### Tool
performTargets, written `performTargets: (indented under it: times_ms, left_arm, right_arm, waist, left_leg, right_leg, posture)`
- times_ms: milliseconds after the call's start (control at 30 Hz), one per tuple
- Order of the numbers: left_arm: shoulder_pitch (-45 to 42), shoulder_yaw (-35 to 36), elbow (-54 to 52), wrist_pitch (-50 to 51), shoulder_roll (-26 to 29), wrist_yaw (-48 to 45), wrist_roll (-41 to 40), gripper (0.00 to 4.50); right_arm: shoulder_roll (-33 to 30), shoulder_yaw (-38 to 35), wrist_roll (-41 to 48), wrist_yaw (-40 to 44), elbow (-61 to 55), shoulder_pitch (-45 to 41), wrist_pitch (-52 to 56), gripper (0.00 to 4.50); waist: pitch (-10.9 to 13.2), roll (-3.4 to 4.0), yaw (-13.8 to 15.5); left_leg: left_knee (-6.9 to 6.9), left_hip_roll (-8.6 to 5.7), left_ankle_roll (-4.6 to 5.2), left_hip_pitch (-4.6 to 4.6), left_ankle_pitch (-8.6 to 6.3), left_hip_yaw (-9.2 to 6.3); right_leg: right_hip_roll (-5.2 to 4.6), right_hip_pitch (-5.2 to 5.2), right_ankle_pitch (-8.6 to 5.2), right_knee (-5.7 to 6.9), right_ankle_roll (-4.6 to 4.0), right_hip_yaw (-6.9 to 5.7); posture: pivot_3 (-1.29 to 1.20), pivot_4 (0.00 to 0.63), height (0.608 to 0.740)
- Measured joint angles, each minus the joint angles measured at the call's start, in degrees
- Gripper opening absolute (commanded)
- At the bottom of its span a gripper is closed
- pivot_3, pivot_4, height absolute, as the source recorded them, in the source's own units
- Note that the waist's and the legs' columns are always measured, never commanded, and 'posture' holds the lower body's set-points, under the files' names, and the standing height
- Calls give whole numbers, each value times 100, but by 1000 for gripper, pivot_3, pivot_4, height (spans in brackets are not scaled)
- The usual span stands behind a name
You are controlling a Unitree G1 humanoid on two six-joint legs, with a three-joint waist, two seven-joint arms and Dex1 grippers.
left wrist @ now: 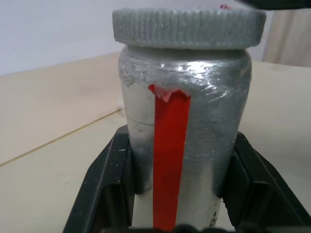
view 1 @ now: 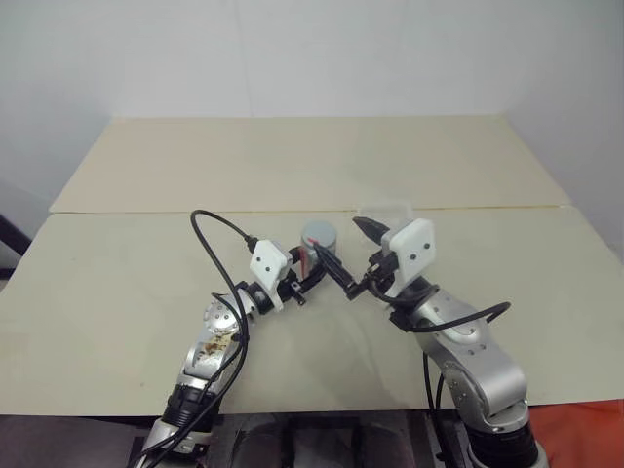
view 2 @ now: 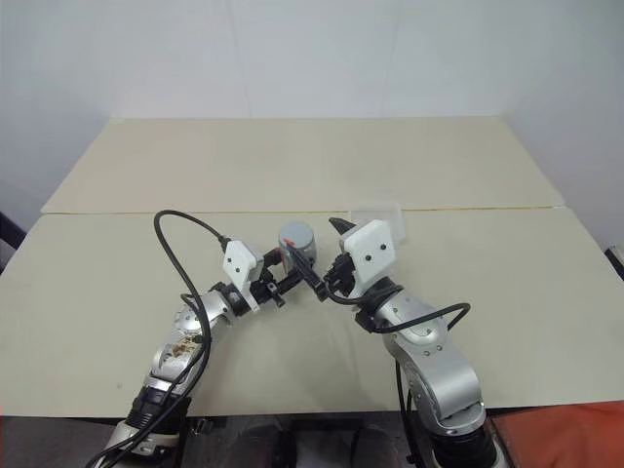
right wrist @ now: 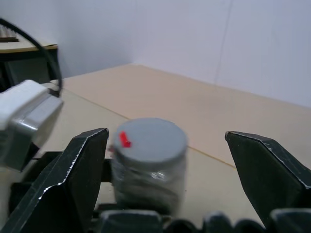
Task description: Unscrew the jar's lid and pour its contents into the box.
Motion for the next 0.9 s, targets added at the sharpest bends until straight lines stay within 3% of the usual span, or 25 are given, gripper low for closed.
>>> performTargets:
  times_ms: [767,900]
  left_arm:
    - [61,-213,-180,9,121,-259,26,1976]
    - [60,-218,-180,7,112,-257,39,1976]
  right_arm:
    - [-23,-58,5,246,328,-122,3,4500]
    - [-19,-64,33,317,329,-121,4,3585]
  waist:
    - [0,0,-28]
    - [0,0,-28]
  left_leg:
    - [-1,1,2,-4,-1,-2]
    - [-1,2,2,-3,-1,-2]
  right_leg:
    - [-1,-2,0,1,-1,3]
    - [-1,-2,0,0,-2,3]
  posture:
    - [0,150,740]
    - [0,150,740]
